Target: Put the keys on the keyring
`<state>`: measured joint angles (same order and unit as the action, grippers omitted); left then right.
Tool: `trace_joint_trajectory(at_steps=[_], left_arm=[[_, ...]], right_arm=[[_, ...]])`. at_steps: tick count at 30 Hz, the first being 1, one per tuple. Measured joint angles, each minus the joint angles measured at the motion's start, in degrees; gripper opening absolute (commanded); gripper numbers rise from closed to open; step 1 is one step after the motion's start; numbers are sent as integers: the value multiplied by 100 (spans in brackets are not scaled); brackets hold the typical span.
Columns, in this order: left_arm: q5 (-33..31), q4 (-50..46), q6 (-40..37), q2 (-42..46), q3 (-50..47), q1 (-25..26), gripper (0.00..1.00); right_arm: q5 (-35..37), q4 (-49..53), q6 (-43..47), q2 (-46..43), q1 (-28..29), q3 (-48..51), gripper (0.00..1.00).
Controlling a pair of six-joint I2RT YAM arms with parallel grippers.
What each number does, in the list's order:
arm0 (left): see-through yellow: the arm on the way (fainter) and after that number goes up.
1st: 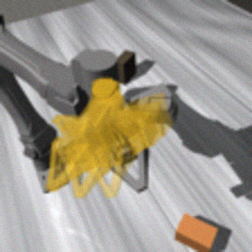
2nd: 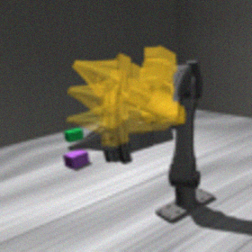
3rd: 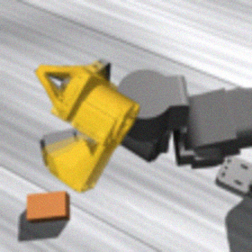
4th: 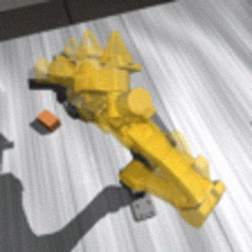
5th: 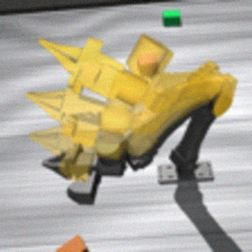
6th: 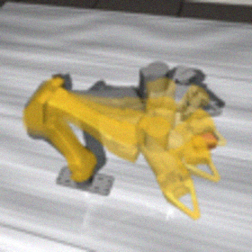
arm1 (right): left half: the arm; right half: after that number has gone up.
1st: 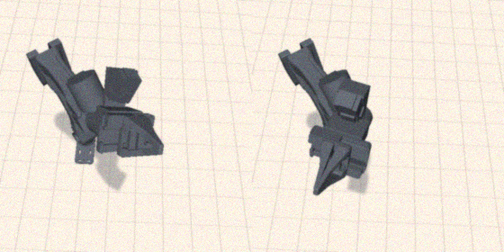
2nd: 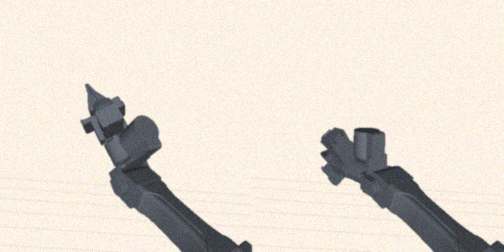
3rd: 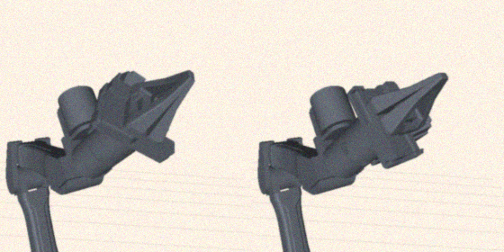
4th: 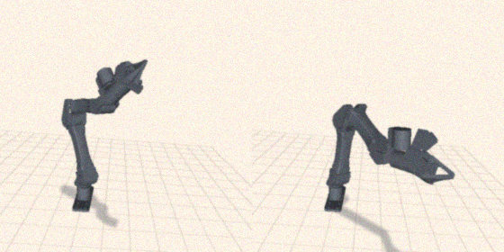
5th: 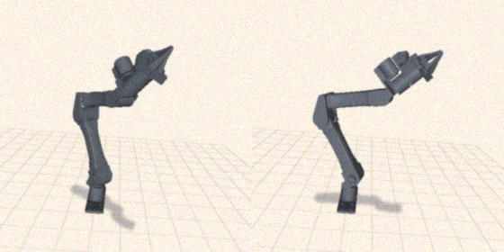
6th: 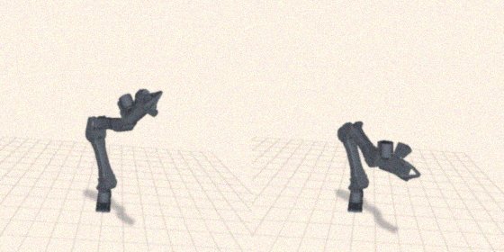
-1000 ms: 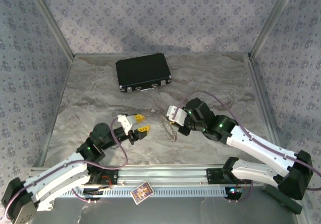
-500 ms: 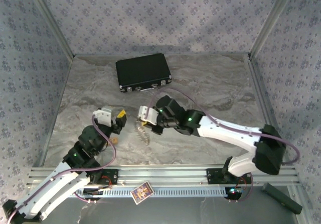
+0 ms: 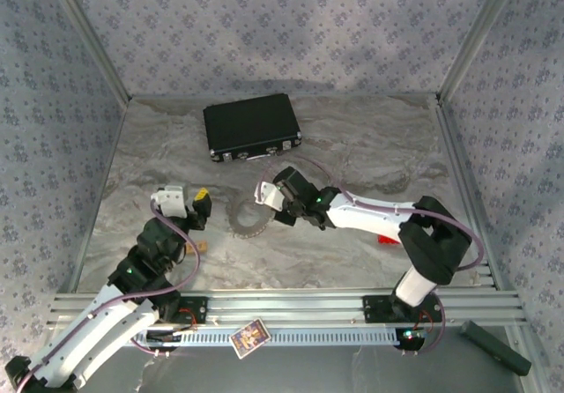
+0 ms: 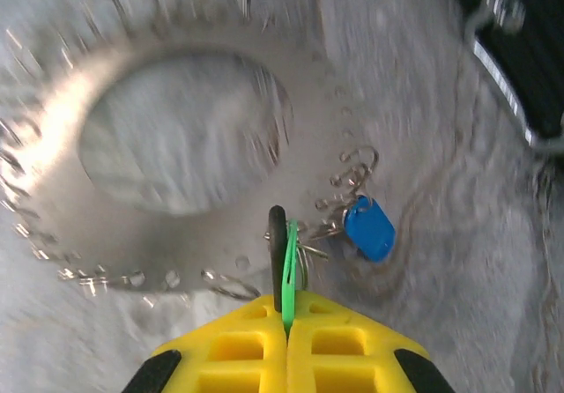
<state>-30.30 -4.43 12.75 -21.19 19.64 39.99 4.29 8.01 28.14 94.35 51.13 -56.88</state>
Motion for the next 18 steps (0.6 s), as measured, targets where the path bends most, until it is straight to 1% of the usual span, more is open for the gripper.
trace_joint_trajectory(at_steps=[6,13,14,16,18], left_arm=[[-107,-13,83,-199,-66,-26,60],[-129,2,129,-317,-107,-37,61],[-129,2,129,-348,-109,-44,60],[-129,13,129,-435,-111,-63,61],[-133,17,127,-527,-111,-68,61]], right_arm=[[752,831,732,483,-140,7,0],[1445,1504,1054,542,-140,11,0],[1541,1545,1064,549,-140,20,2],[1742,1591,1073,553,-140,42,17],[1856,1644,1084,577,-140,63,27]])
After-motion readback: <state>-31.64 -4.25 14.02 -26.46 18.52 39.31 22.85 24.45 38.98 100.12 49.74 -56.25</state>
